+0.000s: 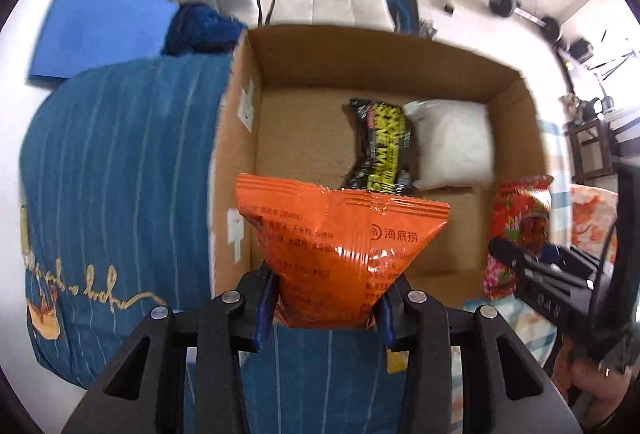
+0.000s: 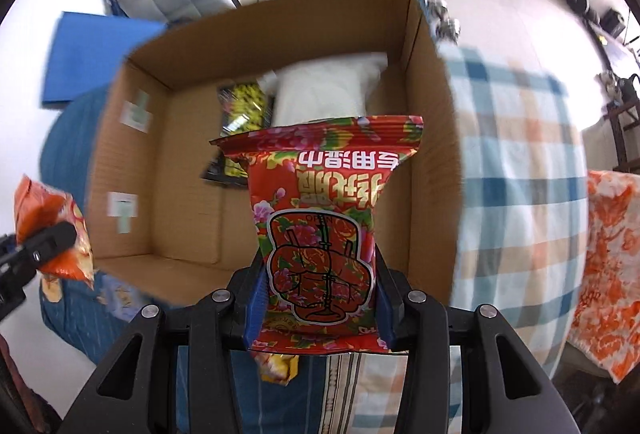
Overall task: Organize soft objects
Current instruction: 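Carry both bags over the box and release them inside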
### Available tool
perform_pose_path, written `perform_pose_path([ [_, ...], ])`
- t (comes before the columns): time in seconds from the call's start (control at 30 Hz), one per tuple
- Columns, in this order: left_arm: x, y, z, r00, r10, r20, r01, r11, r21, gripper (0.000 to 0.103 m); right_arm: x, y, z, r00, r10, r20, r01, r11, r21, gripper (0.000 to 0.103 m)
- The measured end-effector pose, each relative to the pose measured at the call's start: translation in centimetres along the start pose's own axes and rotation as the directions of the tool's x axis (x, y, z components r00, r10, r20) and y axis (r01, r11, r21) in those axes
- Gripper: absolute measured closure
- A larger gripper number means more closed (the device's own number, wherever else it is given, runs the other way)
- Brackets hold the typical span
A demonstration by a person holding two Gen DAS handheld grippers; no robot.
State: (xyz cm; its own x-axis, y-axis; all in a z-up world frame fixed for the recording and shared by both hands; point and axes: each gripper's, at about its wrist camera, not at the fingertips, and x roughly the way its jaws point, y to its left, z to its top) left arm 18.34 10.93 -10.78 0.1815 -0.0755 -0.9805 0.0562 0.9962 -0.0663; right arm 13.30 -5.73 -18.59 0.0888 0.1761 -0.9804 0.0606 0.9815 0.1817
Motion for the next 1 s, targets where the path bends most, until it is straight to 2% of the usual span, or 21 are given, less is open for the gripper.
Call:
perform_pose_path([
  [0.17, 6.7, 0.3, 3.3, 0.991, 0.022, -0.131, -0.024, 1.0, -0.007, 0.065, 4.8, 0.0, 0.9, 0.995, -0.021, -0.095, 0.02, 1.0, -0.013, 0.056],
  [0.37, 11.4, 0.4, 6.4, 0.982, 0.03, -0.188, -0.034, 0.999, -0.019, 0.065, 8.0, -0.1, 1.7, 0.986, -0.033, -0.165, 0.031, 0.999, -0.017, 0.056],
  [0.6, 13.1, -0.5, 9.6, 0.979, 0.077, -0.188, -0.073, 0.997, 0.025, 0.065, 10.6, -0.1, 2.4, 0.974, -0.059, -0.218, 0.055, 0.998, -0.022, 0.056],
  [0.8, 13.0, -1.5, 10.0, 0.978, 0.09, -0.19, -0.08, 0.995, 0.06, 0.065, 11.5, -0.6, 2.9, 0.972, -0.047, -0.232, 0.05, 0.999, 0.007, 0.055],
  [1.0, 12.6, -1.4, 10.3, 0.977, 0.076, -0.199, -0.069, 0.997, 0.045, 0.065, 12.0, -1.1, 3.3, 0.961, -0.017, -0.276, 0.033, 0.998, 0.051, 0.054],
])
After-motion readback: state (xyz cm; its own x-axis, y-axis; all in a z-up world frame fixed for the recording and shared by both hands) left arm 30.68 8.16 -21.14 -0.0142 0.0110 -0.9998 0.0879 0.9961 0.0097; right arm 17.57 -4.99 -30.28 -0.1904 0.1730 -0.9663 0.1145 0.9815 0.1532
